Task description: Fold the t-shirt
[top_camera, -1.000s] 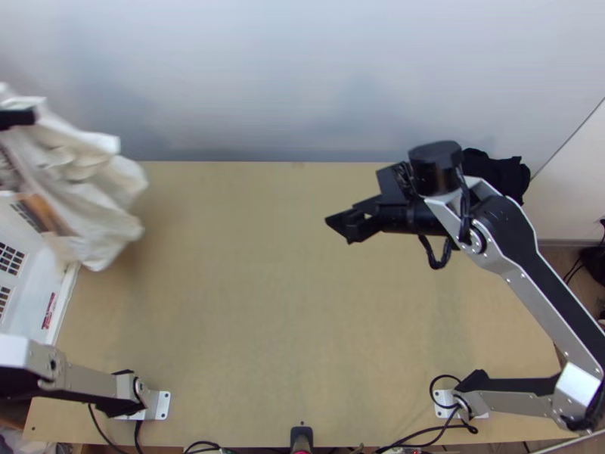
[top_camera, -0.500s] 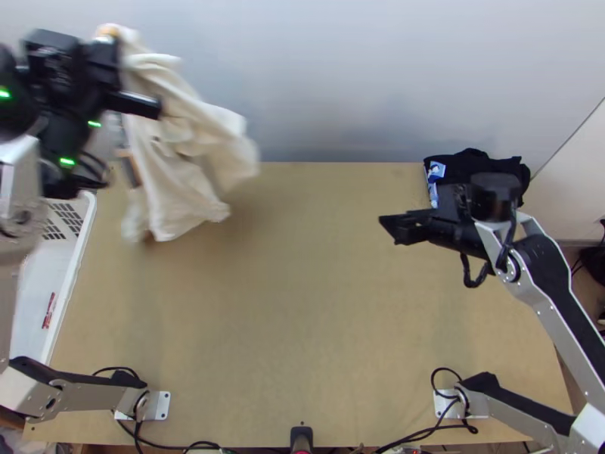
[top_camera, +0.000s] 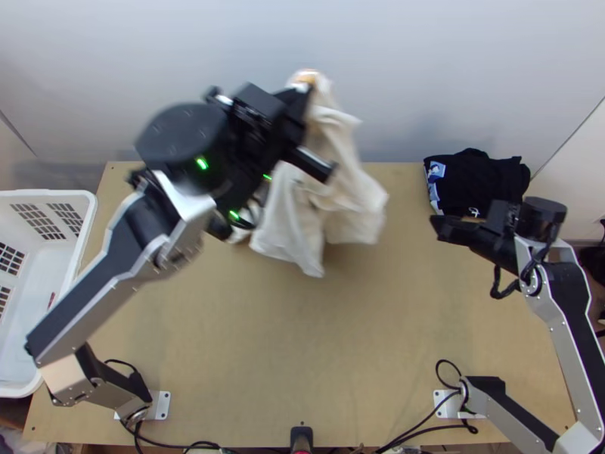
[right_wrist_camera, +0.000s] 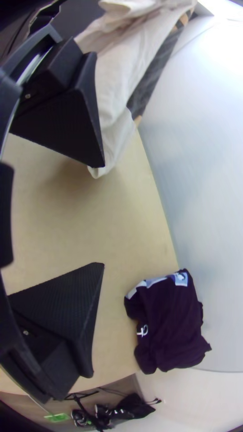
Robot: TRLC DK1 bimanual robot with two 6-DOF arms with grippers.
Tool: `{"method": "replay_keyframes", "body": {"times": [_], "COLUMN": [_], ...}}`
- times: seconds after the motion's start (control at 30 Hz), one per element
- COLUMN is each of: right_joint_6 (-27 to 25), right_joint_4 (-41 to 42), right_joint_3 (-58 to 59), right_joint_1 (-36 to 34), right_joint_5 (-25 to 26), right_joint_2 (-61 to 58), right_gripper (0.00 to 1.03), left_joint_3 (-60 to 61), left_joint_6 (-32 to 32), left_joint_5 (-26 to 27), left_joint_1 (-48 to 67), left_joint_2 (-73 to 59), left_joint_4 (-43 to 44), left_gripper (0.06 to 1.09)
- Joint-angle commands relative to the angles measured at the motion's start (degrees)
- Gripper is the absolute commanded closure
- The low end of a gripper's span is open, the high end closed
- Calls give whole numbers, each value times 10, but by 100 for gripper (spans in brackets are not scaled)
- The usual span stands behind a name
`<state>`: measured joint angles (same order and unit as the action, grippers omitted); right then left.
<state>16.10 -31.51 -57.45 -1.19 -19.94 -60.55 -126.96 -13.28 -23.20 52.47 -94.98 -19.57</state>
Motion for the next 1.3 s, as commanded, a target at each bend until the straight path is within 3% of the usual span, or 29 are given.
{"method": "replay_keyframes", "body": {"times": [0.0,0.1,0.3,0.5,0.7,0.87,0.9,0.93,0.97,1.0,1.13,1.27], "right_joint_6": [8,9,19,35,44,48,49,48,46,43,13,-27], "right_joint_4": [26,37,58,86,101,108,108,104,98,88,36,-43], "right_joint_3": [51,69,77,81,81,81,81,83,86,88,104,94], "right_joint_1": [-77,-86,-88,-79,-54,-25,-21,-12,4,18,71,73], "right_joint_5": [0,0,0,0,0,0,0,0,0,0,-4,-27], "right_joint_2": [22,27,27,26,18,-1,-5,-9,-12,-15,-18,-26], "right_gripper": [5,5,5,5,5,5,5,4,4,4,4,4], "left_joint_3": [-22,-19,84,393,600,782,814,843,869,888,900,869], "left_joint_6": [-18,-18,6,-18,-22,-34,-39,-47,-57,-76,-106,-117], "left_joint_5": [-3,-3,-2,-3,28,36,34,32,32,32,32,32], "left_joint_1": [104,136,157,70,4,-1,-14,-36,-75,-115,-213,-265], "left_joint_2": [-33,-28,23,161,314,438,456,467,475,479,479,497], "left_joint_4": [118,70,-167,-169,-184,-221,-222,-216,-212,-206,-177,-175], "left_gripper": [104,104,104,103,102,83,71,50,20,9,10,10]}}
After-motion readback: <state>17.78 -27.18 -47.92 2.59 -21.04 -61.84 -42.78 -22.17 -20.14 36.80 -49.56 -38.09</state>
